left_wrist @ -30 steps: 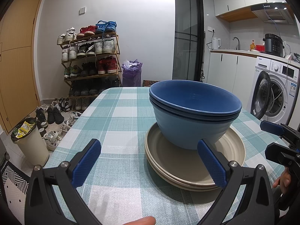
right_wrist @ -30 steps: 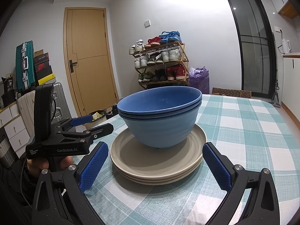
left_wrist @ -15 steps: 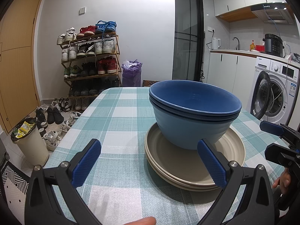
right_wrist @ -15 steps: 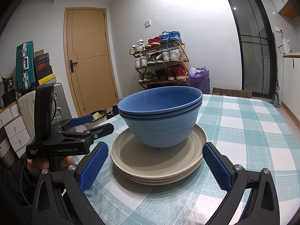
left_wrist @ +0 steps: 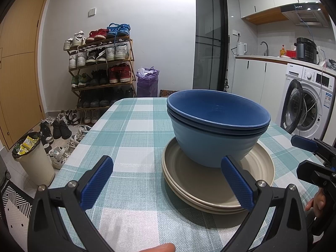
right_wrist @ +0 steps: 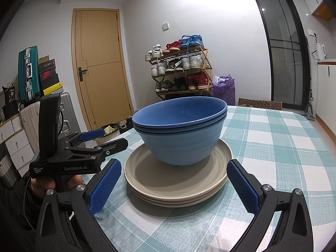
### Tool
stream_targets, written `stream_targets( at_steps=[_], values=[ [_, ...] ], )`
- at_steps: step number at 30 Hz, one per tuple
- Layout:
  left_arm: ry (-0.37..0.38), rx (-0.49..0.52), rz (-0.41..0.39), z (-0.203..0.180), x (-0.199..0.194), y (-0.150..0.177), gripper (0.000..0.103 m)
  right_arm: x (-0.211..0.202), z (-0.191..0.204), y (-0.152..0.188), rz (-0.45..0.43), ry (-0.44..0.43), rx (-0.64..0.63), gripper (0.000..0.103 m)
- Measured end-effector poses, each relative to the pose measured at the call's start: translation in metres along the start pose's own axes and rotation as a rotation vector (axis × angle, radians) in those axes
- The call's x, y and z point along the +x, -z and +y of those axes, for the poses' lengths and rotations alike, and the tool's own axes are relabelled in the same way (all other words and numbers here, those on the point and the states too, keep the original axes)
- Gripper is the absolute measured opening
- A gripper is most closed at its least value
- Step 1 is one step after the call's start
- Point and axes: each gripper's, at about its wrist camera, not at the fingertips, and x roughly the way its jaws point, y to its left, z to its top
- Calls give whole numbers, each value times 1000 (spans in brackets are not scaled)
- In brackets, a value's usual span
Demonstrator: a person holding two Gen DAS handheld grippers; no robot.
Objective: Organize plates and bowls
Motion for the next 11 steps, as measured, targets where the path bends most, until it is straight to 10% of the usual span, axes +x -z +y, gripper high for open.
stream_targets(
  at_steps=[11],
  values=[
    [3,-2,0,0,0,-1,103,0,1,0,1,-2,0,102]
  ],
)
